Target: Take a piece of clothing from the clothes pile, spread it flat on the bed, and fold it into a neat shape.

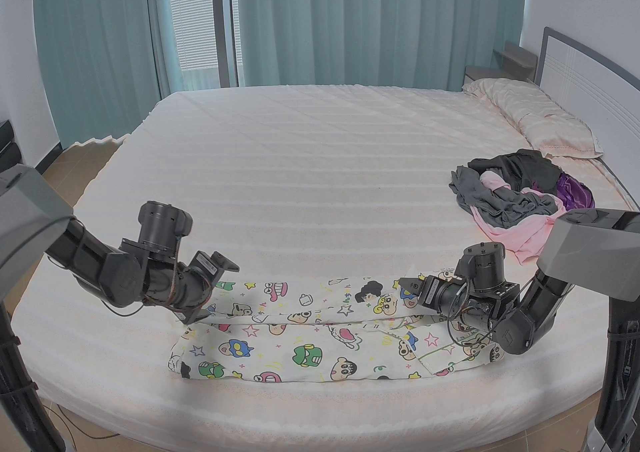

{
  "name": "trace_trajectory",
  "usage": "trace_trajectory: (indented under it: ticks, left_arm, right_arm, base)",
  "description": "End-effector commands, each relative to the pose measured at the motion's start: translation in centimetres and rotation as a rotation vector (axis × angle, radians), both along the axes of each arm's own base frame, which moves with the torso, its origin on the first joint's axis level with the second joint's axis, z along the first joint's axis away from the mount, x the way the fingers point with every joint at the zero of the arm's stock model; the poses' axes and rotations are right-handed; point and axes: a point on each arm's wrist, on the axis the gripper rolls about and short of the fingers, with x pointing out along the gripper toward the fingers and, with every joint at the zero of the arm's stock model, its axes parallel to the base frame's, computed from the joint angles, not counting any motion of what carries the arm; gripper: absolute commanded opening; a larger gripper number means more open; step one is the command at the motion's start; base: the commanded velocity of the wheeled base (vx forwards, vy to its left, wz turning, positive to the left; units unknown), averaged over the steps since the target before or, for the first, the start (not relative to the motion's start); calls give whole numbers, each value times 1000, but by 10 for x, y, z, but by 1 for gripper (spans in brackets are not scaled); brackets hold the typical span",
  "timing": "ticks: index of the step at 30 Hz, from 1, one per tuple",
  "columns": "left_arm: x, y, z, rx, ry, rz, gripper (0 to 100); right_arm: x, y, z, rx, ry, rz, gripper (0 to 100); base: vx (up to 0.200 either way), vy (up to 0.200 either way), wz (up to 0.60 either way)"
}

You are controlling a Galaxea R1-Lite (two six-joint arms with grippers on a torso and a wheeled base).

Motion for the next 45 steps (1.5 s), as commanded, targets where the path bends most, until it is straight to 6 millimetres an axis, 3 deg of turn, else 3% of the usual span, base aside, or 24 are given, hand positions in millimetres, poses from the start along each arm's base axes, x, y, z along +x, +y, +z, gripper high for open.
trace_trajectory:
  ticks: [1,12,20,26,39,41,42,45]
  left_arm:
    - [6,-23,-35,7,64,5,100]
    - [14,-28,-46,9,56,45,100]
    - [-1,-24,-31,-5,50,39,100]
    - [-13,-35,-37,8,75,0,100]
    - [-12,-35,-40,14,81,3,100]
    - [-15,-31,-31,7,62,7,100]
    - [-16,-24,-16,-13,19,19,100]
    - [-10,-9,6,-18,-59,45,100]
  right_arm:
    - [0,0,0,2,-5,-1,100]
    - [0,0,0,2,-3,-1,100]
    - [0,-1,-1,2,-1,-3,100]
    - [0,-1,-1,1,-2,-2,100]
    - [0,0,-1,2,-1,-1,100]
    - [-1,-1,-1,2,0,-1,100]
    - [-1,-1,-1,2,0,-1,100]
    - [-1,-1,-1,2,0,-1,100]
  base:
    - [0,0,0]
    - [0,0,0]
    - [0,0,0]
    - [0,0,0]
    - [0,0,0]
    - [0,0,0]
    - [0,0,0]
    - [0,0,0]
